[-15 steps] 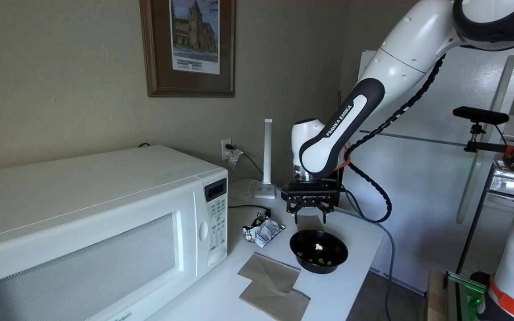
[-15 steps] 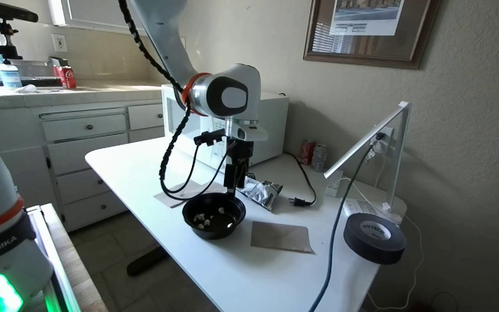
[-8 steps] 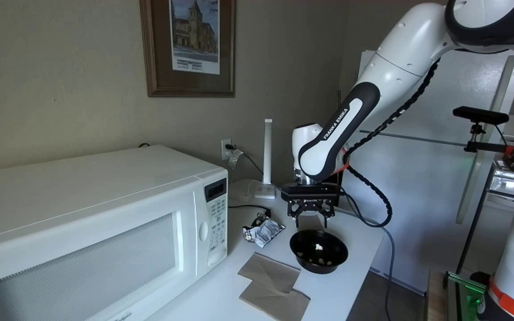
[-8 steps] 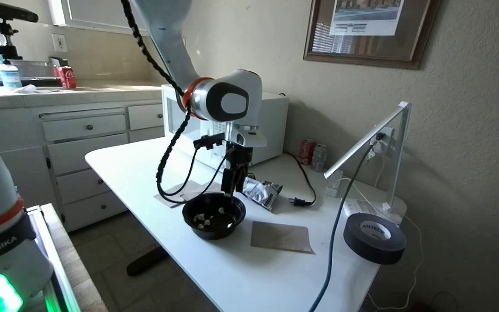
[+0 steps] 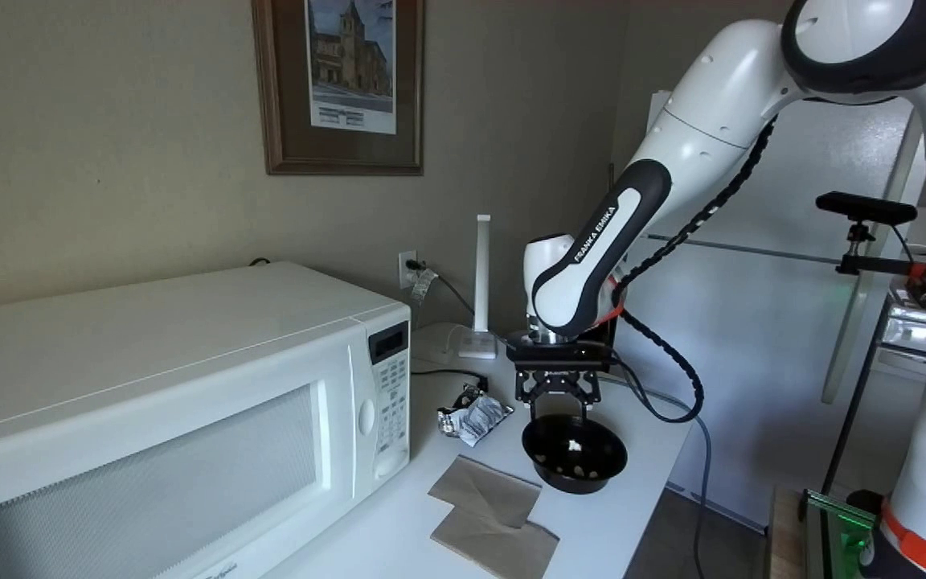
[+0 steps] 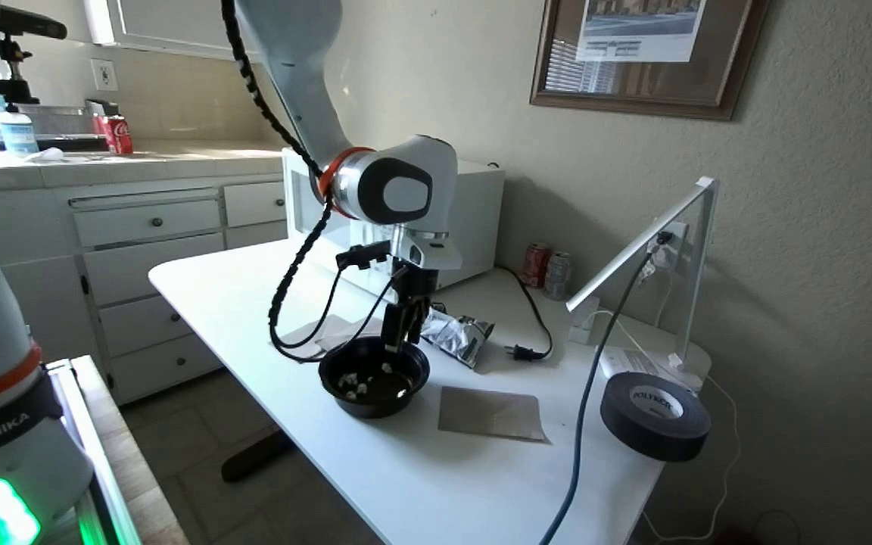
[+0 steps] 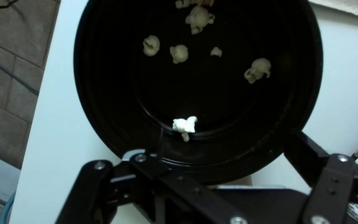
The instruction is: Pick up the black bowl and pour all the popcorn onto the brown paper in front of the microwave
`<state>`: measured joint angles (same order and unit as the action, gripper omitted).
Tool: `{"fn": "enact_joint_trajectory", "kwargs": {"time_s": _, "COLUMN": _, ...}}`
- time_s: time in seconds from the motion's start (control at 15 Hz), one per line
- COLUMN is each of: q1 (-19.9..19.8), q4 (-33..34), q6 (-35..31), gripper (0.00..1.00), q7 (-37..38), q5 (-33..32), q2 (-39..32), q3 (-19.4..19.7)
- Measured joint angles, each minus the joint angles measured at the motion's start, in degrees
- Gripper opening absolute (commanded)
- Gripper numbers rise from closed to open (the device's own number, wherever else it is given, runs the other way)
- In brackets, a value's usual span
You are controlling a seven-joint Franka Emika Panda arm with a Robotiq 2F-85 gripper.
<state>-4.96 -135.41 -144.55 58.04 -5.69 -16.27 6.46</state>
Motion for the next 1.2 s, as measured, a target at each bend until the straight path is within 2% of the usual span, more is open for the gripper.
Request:
{"fn": "enact_joint_trajectory", "kwargs": {"time_s": 0.4, "q1": 1.18, "q4": 0.71, "q6": -7.24, "gripper": 0.98, "q7": -0.05, "q5": 0.50, "q2": -3.08, "q3": 0.15}}
{"fn": "enact_joint_trajectory", "kwargs": {"time_s": 0.47, "q1": 1.38, "q4": 0.88, "q6": -7.68, "gripper": 0.83, "q7": -0.09, "q5": 0.74, "q2": -3.52, "q3": 0.16}}
{"fn": "enact_joint_trajectory", "kwargs": {"time_s": 0.53, "q1": 1.56, "q4": 1.08, "q6": -8.12, "gripper": 0.73, "q7": -0.12, "q5": 0.90, "q2": -3.95, "q3": 0.17}}
{"fn": "enact_joint_trajectory", "kwargs": {"time_s": 0.6, "q1": 1.69, "q4": 1.31, "q6": -8.41, "gripper": 0.71, "q7": -0.14, "q5": 1.05, "q2": -4.38, "q3": 0.19}}
{"fn": "enact_joint_trajectory", "kwargs": {"time_s": 0.73, "q1": 2.02, "q4": 1.84, "q6": -8.78, "gripper": 0.54, "q7": -0.36, "q5": 1.66, "q2": -5.23, "q3": 0.34}}
{"fn": "enact_joint_trajectory", "kwargs": {"time_s": 0.8, "q1": 2.12, "q4": 2.12, "q6": -8.88, "gripper": 0.62, "q7": -0.60, "q5": 2.05, "q2": -5.60, "q3": 0.37}}
{"fn": "enact_joint_trajectory", "kwargs": {"time_s": 0.87, "q1": 2.20, "q4": 2.35, "q6": -9.03, "gripper": 0.57, "q7": -0.77, "q5": 2.41, "q2": -5.94, "q3": 0.42}}
{"fn": "enact_joint_trajectory", "kwargs": {"time_s": 1.0, "q1": 2.34, "q4": 2.81, "q6": -9.10, "gripper": 0.36, "q7": -1.05, "q5": 3.02, "q2": -6.45, "q3": 0.50}}
{"fn": "enact_joint_trajectory", "kwargs": {"time_s": 1.2, "q1": 2.54, "q4": 3.30, "q6": -9.10, "gripper": 0.12, "q7": -1.45, "q5": 3.88, "q2": -6.96, "q3": 0.63}}
